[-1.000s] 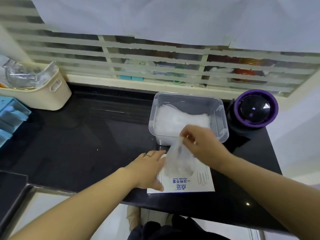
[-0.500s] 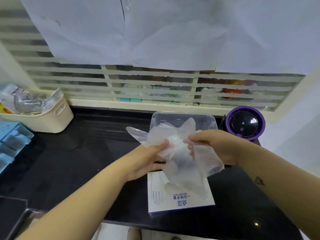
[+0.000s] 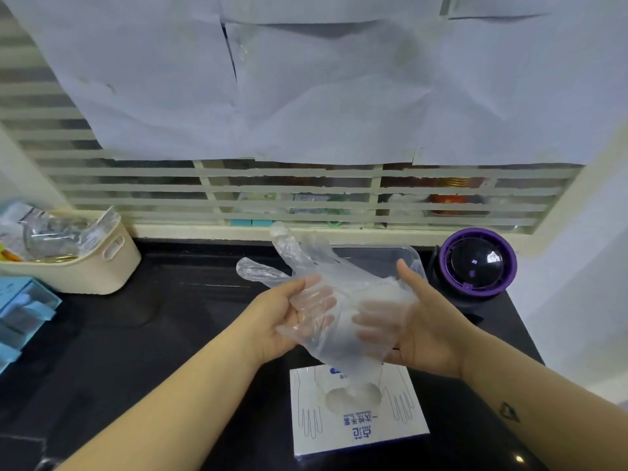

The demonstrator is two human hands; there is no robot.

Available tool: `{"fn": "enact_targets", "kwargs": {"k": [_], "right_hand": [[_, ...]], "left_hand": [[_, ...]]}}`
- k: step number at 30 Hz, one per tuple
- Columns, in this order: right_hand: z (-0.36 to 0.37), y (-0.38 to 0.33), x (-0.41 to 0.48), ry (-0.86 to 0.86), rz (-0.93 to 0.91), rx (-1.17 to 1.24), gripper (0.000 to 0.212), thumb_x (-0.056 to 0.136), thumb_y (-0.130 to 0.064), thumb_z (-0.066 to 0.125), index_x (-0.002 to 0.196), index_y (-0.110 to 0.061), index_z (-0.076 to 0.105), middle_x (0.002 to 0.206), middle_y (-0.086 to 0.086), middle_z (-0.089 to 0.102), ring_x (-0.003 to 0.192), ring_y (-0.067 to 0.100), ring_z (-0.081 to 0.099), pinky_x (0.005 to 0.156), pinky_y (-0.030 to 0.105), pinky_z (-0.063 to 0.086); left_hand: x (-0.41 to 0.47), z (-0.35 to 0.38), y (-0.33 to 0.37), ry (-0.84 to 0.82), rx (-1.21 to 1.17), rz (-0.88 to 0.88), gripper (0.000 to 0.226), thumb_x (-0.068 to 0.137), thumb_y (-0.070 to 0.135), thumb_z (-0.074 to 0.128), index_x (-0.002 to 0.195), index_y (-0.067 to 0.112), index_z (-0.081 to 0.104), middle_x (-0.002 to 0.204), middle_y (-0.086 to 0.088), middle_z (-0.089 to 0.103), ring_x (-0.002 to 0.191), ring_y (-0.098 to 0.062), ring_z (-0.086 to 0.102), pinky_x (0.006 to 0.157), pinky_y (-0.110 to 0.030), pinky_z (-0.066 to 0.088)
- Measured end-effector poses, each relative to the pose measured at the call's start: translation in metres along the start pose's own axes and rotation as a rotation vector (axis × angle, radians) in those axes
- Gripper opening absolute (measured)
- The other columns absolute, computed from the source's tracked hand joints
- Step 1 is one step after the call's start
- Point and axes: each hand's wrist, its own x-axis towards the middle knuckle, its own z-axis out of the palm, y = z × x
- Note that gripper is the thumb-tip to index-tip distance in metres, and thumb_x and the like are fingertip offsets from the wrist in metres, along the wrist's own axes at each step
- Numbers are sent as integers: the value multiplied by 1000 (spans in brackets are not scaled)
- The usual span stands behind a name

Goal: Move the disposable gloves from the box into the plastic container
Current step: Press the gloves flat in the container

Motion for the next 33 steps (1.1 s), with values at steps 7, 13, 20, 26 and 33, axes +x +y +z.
{"fn": "enact_targets", "kwargs": {"k": [7,13,20,26,33], "right_hand": [[7,5,13,399,-421,-378,102,67,-44,78,150,-26,22,121,7,62,100,18,67,83,29,52],[-19,-23,44,429,-456,-1125,35,95,-2,49,122,-21,60,92,-6,65,48,-7,54,49,6,40],[-46,-49,83,387,-333,-1361,49,91,0,50,134,-23,50,130,-4,56,90,12,63,74,19,51],[-50,-50,105,370,-216,-1625,55,92,1,45,143,-20,39,136,6,51,108,22,57,85,27,48],[-42,-48,98,464,-207,-1990,47,94,-12,51,140,-20,40,148,19,24,133,33,31,103,35,36]], "left_hand": [[17,16,2,6,-133,66,22,102,21,46,108,13,66,101,-14,71,93,-26,67,74,-41,51],[34,22,-1,114,-96,155,19,101,21,50,112,12,62,115,-14,67,98,-26,67,62,-35,55],[51,7,28,434,710,1090,37,98,9,50,128,31,46,109,21,50,99,3,54,82,-8,44],[102,40,12,-137,2046,496,47,101,22,49,146,25,40,151,1,38,130,-20,46,106,-30,37],[147,40,-9,-200,2300,168,61,96,29,59,150,30,32,156,-5,24,135,-27,39,109,-40,37]]}}
